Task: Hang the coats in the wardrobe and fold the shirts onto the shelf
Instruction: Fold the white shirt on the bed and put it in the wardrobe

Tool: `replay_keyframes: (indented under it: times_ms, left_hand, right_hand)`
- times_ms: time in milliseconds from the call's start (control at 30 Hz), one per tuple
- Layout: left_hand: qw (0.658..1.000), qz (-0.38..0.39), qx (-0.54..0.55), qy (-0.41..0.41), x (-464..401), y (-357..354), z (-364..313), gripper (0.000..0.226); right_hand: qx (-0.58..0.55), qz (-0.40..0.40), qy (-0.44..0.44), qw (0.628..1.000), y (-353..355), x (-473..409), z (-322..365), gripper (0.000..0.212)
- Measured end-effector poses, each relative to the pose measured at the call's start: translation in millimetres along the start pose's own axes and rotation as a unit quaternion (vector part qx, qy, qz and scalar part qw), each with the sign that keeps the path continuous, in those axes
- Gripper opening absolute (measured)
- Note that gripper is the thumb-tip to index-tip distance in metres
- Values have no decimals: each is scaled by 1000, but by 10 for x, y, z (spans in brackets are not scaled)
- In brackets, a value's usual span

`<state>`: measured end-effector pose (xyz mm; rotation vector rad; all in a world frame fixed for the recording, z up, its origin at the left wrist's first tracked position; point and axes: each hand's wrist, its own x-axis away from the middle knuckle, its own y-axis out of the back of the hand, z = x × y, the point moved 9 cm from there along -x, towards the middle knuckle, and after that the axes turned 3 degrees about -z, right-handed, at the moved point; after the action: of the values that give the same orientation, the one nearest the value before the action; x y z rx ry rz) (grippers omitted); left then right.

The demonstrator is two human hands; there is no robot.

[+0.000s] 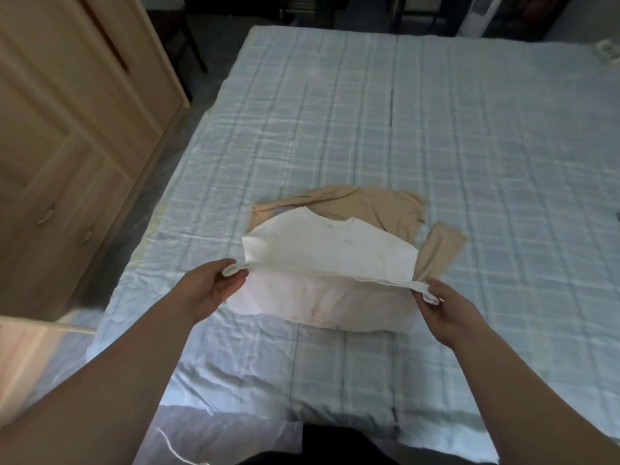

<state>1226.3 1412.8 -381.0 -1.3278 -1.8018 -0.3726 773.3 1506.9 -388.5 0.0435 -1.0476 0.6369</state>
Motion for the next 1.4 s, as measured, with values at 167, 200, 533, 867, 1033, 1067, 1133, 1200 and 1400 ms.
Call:
replay_keyframes:
  times_ms: [167,200,533,867,1033,1067,1133,1200,1400]
  left_hand:
    - [998,-35,41,19,-998,-505,-217,18]
    - [998,-45,40,26,-1232,-572,-221,18]
    - [989,-107,-101,-12,-2890,-824,-7,17]
    - [957,-182,-162,-160,-2736,-801,-371,3]
    - [959,-167,-143,-177,-2859,-1003,-510,8]
    - [959,-170,-145,-173,-2960,-1025,-483,10]
    - [960,-173,-153,-158,-3124,-1040,-376,23]
    - [949,-168,-202,-173,-3121,-1088,-262,46]
    - [601,-15,-649,-467,-2238,-1844,174,57]
  right_hand:
    - [-15,-25,-32,999,-623,-945,104,16]
    - [-37,-37,-31,998,-706,-1145,115,13]
    - [160,-105,106,976,-1030,-2769,125,36]
    - [275,-106,214,931,-1050,-2711,258,15]
    - [274,-113,237,925,-1177,-2828,379,6]
    - [271,-119,221,929,-1199,-2886,347,9]
    - [280,-143,180,932,-1190,-3039,228,41]
    - [303,-156,185,922,-1255,-3003,161,67]
    - [555,3,390,735,-1853,-2251,-258,50]
